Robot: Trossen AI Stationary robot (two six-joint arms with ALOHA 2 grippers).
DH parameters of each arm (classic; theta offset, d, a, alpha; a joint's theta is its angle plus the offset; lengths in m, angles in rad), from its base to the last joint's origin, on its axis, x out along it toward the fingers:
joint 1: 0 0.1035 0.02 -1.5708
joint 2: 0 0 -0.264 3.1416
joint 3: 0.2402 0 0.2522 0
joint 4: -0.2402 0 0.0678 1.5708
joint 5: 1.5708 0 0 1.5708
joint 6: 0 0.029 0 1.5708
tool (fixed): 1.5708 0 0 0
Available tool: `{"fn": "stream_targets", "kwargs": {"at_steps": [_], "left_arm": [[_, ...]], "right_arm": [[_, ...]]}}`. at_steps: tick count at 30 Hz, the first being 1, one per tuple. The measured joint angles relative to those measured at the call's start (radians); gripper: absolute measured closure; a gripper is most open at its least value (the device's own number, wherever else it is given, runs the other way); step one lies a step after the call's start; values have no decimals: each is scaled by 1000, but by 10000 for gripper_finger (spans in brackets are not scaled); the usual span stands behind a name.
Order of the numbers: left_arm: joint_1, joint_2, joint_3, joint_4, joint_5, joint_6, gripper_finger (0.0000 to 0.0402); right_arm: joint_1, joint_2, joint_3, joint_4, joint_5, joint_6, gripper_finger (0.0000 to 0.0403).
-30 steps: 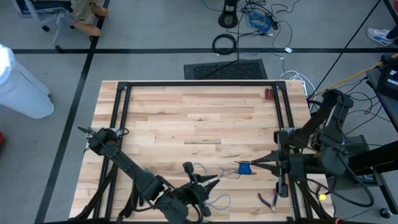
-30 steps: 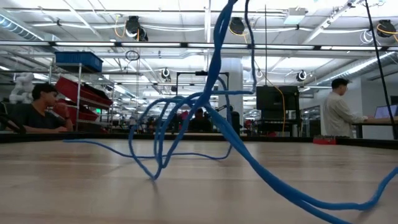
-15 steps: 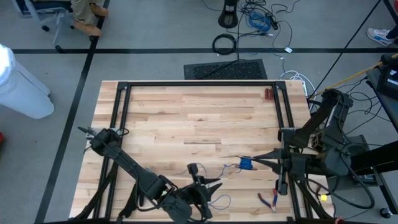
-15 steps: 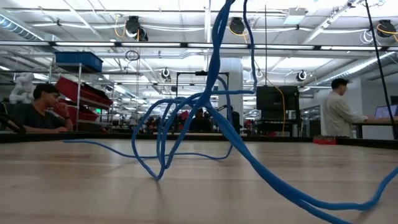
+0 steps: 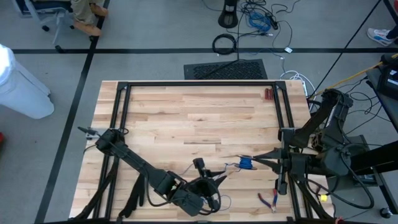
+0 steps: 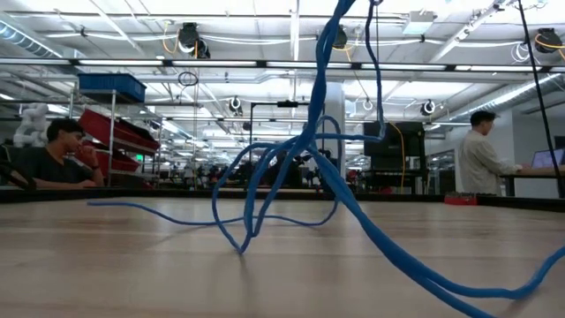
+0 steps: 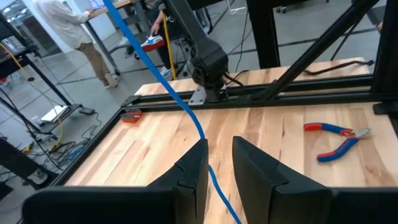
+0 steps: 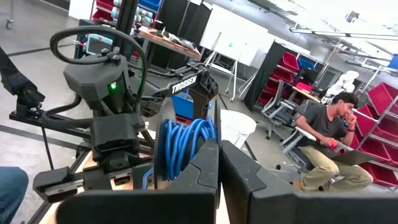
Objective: Coil cords
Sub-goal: Coil the blue wire onto the black spool
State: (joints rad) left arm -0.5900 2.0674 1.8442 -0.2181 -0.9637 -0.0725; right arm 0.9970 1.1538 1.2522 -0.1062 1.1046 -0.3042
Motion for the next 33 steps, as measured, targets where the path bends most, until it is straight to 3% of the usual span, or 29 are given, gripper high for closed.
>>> {"fn": "stream_targets", "kwargs": {"at_steps": [13,19,33], "left_arm": [[-1,0,0,0,-14,0,321],[-1,0,0,-9,-82,-1,321],[1,0,0,-9,-84,0,322]], "right_arm": [[0,0,0,0,0,0,403],[0,0,0,0,-1,2,403],[0,0,0,0,-2,4,403]]}}
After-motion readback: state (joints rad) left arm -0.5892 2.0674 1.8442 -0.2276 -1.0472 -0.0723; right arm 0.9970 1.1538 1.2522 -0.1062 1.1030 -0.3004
